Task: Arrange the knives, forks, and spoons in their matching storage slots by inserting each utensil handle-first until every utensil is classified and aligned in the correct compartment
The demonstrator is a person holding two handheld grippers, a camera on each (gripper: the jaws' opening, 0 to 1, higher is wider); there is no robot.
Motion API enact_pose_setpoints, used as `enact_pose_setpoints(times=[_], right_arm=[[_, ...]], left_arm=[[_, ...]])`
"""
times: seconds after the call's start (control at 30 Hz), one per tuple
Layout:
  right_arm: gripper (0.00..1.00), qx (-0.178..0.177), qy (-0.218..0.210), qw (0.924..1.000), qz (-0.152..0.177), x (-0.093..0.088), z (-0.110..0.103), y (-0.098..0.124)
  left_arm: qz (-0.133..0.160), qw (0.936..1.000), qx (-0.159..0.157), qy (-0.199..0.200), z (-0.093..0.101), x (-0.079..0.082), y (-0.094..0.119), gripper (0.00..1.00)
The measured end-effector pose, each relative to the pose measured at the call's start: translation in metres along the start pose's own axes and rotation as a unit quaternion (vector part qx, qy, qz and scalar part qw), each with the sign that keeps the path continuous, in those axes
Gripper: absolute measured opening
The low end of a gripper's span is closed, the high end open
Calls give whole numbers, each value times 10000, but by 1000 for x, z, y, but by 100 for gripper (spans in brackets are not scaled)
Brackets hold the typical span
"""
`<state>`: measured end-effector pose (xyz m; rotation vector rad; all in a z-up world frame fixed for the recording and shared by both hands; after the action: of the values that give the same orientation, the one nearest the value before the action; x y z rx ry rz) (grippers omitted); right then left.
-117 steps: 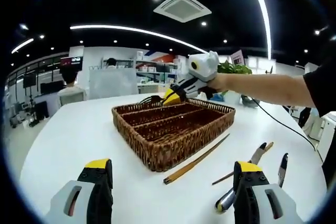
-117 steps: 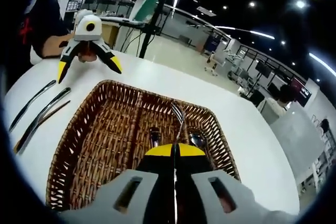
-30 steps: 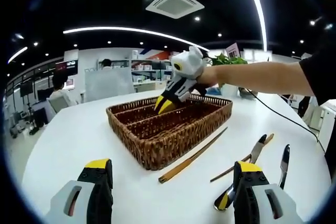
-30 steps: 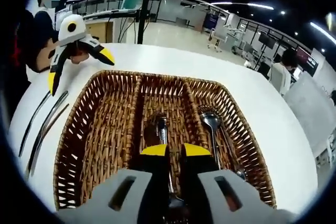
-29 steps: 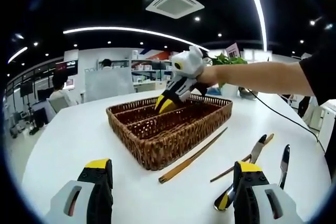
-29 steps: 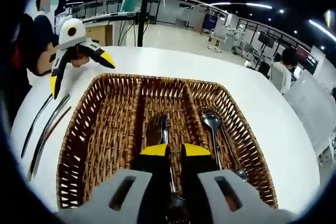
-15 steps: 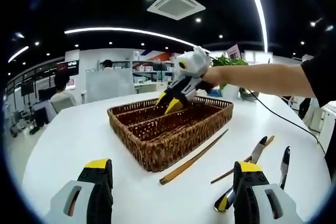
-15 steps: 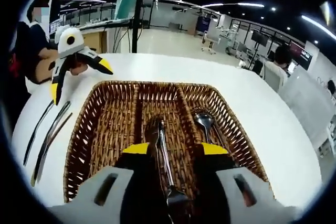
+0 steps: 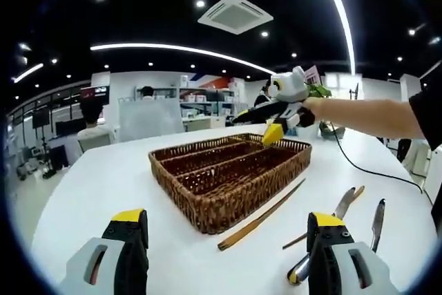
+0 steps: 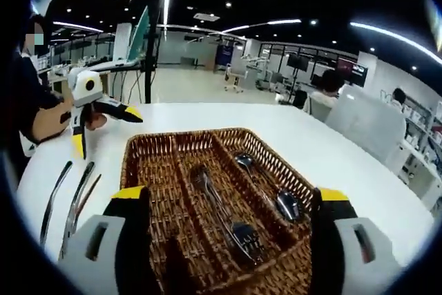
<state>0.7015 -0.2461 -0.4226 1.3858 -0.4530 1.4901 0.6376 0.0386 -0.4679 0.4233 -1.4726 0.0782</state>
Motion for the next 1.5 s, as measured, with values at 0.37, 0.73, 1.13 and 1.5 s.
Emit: enact_pose_setpoints(times=[0.37,0.73,1.13,1.5], right_arm=[[100,-880,-397,9953,79,-20,3,62],[100,-1405,-481,9885,288,-40,-14,110],[100,-1588,-707,9839,421,-62,-40,155],[100,-1724,-782,9801,598,-72,-54,184]], left_arm=[[-13,9998,-48,-181,6,3,-3,100],[27,9990,-156,-417,16,6,-3,100],[51,9980,-330,-533,25,10,-2,100],[67,9977,-391,-553,22,3,-3,100]])
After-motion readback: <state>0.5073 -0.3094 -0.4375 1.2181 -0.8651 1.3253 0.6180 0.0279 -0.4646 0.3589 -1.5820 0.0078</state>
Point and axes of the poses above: the point that each gripper's makers call its tool centre point, and the gripper's own axes: y roughly backward along the fingers, z roughly to its right, x roughly out of its top, the point moved 6 cm from there along y, roughly backward along the fingers, and after that the axes turned 14 degrees about -x, right-handed, at the moved point
